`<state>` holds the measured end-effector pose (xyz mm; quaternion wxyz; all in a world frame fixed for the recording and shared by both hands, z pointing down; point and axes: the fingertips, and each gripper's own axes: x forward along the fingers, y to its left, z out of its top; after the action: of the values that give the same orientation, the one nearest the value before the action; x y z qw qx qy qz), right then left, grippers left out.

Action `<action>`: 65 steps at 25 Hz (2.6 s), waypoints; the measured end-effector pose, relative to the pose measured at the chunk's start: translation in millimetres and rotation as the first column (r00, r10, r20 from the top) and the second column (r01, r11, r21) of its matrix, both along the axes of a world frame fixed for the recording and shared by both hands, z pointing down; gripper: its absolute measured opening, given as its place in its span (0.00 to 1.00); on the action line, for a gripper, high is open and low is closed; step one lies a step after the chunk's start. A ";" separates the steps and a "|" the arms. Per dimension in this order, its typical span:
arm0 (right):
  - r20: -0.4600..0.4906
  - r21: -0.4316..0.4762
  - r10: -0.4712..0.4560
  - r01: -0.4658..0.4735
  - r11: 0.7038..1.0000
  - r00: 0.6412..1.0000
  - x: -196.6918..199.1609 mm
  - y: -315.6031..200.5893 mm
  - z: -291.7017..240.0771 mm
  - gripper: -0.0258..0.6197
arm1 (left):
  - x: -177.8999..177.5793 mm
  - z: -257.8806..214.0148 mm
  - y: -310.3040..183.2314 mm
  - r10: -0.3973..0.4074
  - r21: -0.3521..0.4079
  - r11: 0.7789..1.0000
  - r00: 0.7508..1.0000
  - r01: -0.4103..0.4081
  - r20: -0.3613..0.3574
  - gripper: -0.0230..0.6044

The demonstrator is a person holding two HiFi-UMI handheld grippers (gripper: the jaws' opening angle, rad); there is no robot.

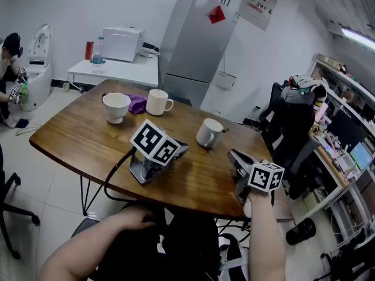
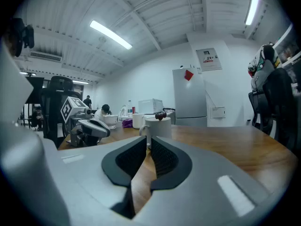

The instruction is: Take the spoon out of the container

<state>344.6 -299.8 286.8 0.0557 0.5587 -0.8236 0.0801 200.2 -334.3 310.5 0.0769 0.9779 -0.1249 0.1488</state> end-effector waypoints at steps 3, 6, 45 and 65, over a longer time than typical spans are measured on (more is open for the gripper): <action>-0.003 0.005 0.006 -0.006 1.000 1.000 -1.8 -2.4 -3.1 0.09 | 0.0 -1.6 -1.7 0.001 0.000 1.000 1.000 -0.001 0.001 0.06; -0.012 0.011 0.009 -0.009 1.000 1.000 -1.4 -4.4 -3.7 0.09 | 0.5 -1.1 -1.7 0.002 0.002 1.000 1.000 -0.002 0.001 0.06; -0.993 0.100 0.104 -0.067 0.993 0.059 -7.4 -64.3 -23.3 0.21 | 2.2 -2.5 -0.9 0.001 0.001 1.000 1.000 -0.001 0.002 0.06; -0.957 0.144 0.122 -0.065 0.988 -0.263 1.5 -80.4 -16.7 0.19 | 1.1 -2.0 -2.0 0.000 0.001 1.000 1.000 0.000 0.001 0.06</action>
<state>346.1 -380.2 270.1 0.6689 0.4668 -0.4143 -0.4039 201.3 -336.3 308.5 0.0763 0.9779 -0.1251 0.1493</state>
